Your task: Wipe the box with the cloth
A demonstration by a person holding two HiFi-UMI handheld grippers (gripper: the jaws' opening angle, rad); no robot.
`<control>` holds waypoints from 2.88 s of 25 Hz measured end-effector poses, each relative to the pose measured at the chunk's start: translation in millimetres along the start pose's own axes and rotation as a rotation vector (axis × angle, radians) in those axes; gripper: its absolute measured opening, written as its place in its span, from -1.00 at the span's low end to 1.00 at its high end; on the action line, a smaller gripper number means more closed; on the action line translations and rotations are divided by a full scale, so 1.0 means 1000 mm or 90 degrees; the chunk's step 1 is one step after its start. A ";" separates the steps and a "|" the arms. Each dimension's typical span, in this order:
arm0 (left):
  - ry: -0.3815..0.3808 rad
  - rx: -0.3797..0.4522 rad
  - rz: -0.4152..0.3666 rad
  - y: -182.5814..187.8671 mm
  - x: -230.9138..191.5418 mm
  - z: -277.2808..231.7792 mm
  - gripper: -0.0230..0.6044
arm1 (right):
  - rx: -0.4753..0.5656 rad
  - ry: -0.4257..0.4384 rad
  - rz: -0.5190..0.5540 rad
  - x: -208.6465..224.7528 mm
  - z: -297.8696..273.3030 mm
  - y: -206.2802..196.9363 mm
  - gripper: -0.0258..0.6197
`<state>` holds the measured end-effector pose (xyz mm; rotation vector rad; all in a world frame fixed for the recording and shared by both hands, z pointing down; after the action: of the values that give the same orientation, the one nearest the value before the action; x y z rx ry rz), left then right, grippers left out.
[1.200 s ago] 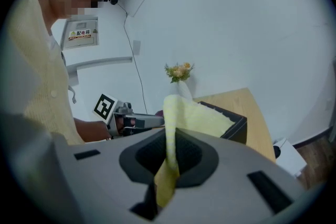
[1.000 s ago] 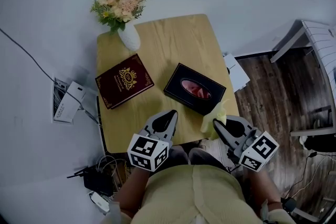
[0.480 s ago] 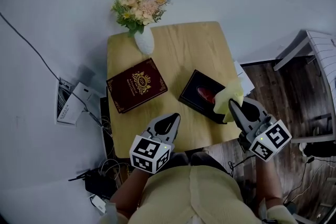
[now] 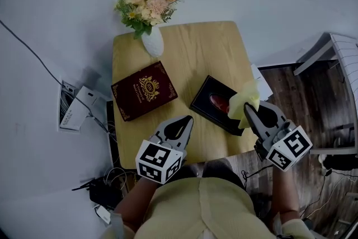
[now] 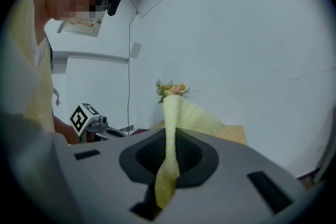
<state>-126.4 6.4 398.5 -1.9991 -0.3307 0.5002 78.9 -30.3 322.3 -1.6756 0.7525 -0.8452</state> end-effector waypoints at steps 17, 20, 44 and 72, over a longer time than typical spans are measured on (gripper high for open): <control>0.172 0.022 0.085 0.020 0.028 -0.045 -0.86 | -0.085 0.226 0.094 0.101 -0.015 -0.001 -0.80; 0.204 0.022 0.092 0.019 0.030 -0.047 -0.86 | -0.102 0.282 0.128 0.107 -0.031 -0.011 -0.80; 0.372 -0.001 0.149 -0.003 0.027 -0.038 -0.86 | -0.184 0.679 0.068 0.120 -0.141 -0.072 -0.81; 0.324 -0.019 0.126 0.000 0.021 -0.065 -0.85 | -0.244 0.711 0.062 0.125 -0.104 -0.093 -0.81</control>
<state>-77.1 -34.9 420.2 -2.1161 0.1762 0.0949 67.1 -165.2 451.5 -1.3610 1.8167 -1.6591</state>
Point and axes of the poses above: the fingertips, and each gripper's own axes: z backward along the fingers, x to its right, y out of its top, the point moved 5 cm from there along z, backward along the fingers, and after that the axes turned 8 degrees about y, right-handed, at the moved point
